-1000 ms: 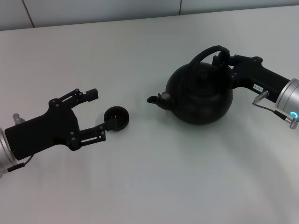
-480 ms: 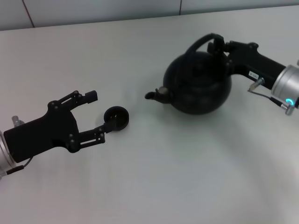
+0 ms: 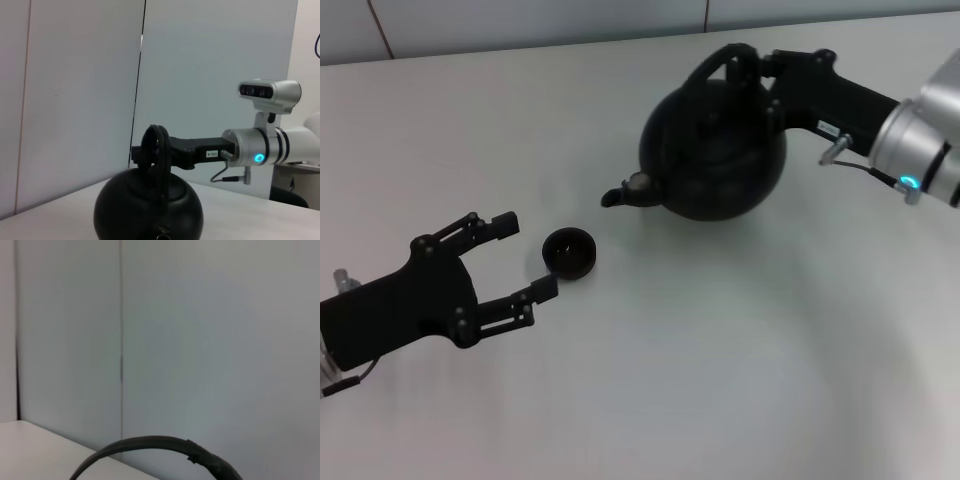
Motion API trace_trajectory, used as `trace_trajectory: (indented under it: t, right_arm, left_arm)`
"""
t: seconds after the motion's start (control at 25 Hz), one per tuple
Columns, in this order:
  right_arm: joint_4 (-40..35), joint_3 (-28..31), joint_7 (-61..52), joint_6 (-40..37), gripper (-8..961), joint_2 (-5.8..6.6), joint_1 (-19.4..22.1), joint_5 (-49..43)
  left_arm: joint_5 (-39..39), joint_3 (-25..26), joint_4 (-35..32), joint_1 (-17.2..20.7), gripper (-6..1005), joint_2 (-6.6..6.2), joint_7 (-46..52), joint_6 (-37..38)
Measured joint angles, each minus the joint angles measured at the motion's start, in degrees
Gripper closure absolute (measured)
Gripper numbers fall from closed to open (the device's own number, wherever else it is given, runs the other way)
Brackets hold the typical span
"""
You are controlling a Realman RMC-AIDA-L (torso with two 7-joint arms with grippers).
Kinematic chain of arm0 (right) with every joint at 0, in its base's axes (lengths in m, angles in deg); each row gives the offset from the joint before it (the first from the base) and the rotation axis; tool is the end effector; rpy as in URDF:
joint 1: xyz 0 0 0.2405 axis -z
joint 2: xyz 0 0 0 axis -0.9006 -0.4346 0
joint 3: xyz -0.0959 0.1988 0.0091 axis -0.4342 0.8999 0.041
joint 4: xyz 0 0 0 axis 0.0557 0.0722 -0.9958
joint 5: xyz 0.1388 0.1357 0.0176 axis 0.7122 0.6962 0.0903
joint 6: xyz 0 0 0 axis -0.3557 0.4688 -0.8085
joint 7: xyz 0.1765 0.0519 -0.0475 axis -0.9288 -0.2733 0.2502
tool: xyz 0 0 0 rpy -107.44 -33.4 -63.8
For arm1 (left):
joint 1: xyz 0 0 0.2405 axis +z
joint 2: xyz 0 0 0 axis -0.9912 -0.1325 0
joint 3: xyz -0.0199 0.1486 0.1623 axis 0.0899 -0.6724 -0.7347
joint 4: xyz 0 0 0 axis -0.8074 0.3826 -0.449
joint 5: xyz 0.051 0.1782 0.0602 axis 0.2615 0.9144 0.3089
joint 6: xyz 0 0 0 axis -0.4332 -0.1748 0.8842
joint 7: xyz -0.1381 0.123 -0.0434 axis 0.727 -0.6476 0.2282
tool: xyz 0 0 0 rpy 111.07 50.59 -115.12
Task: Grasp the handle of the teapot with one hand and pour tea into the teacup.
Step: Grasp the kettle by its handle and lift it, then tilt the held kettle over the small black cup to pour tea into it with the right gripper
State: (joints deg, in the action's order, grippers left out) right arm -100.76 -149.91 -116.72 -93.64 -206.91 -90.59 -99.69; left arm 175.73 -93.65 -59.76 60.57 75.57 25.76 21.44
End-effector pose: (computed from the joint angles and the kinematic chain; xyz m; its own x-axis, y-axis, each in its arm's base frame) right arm 0.2133 0.3825 -0.0147 0.7849 -0.0402 -0.6183 -0.4919 -0.6472 -0.5824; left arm -0.2120 0.2710 -0.0401 0.7335 0.1244 0.6682 0.3433 -0.9163 -0.2063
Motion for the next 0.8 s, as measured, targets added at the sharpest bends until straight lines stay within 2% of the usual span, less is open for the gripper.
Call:
trace_trajectory:
  t: [0.44,0.8]
  right_arm:
    - [-3.82,-6.70,2.29,6.71,832,0.02,-2.33,-0.08]
    - [-6.08,-9.88,3.59,10.29,833,-0.01,-3.61,-0.08]
  left_arm:
    - [0.00,0.00,-0.37,0.64,130,0.01,-0.05,0.29]
    - [0.00,0.00,-0.37,0.63,129,-0.11,-0.04,0.33]
